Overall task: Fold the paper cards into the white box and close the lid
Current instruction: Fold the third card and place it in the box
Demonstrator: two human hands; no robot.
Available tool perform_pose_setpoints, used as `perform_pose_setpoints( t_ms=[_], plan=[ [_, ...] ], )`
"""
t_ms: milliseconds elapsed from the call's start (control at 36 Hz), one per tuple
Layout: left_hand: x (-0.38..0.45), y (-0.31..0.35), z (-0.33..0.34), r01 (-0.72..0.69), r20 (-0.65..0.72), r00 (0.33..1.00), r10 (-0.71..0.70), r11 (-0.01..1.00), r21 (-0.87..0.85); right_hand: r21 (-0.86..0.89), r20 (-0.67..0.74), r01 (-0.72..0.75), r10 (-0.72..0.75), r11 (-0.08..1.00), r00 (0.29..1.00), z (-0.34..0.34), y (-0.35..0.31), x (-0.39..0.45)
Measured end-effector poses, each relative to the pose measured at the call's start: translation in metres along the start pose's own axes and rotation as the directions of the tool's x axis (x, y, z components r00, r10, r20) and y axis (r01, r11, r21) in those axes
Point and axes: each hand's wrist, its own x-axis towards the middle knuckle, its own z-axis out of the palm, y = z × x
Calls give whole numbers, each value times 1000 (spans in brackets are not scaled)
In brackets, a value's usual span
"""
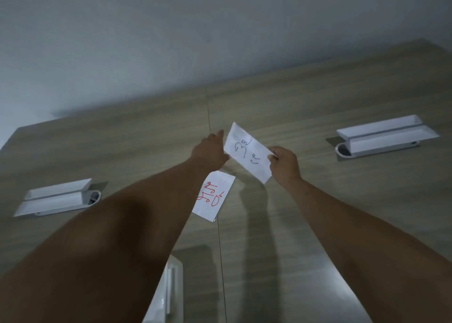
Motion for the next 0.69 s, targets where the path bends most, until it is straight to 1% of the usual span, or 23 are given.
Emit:
perform_pose_setpoints(
  t_ms=[56,111,250,361,472,556,694],
  plan=[
    [-2,0,-11,-10,-55,998,9,1000,-20,-34,79,53,-50,998,996,-11,-9,-1],
    [-8,0,-23,-36,-109,993,33,999,-22,-31,134,82,-77,996,988,-21,-21,-7],
    [-36,-11,-50,-112,-182,977,114,993,21,124,194,111,-134,986,972,-36,-56,-36],
    [-63,-29,-70,-117,-246,964,104,992,-40,138,242,135,-166,981,956,-33,-84,-59],
    [-104,-63,-91,-112,-264,961,80,988,-108,93,270,177,-196,980,943,-20,-118,-90],
    [-138,-94,-102,-118,-275,958,85,987,-106,44,281,226,-229,973,932,-6,-142,-115],
    [-212,-164,-111,-117,-296,953,68,982,-150,57,291,277,-281,959,915,35,-185,-179]
  ],
)
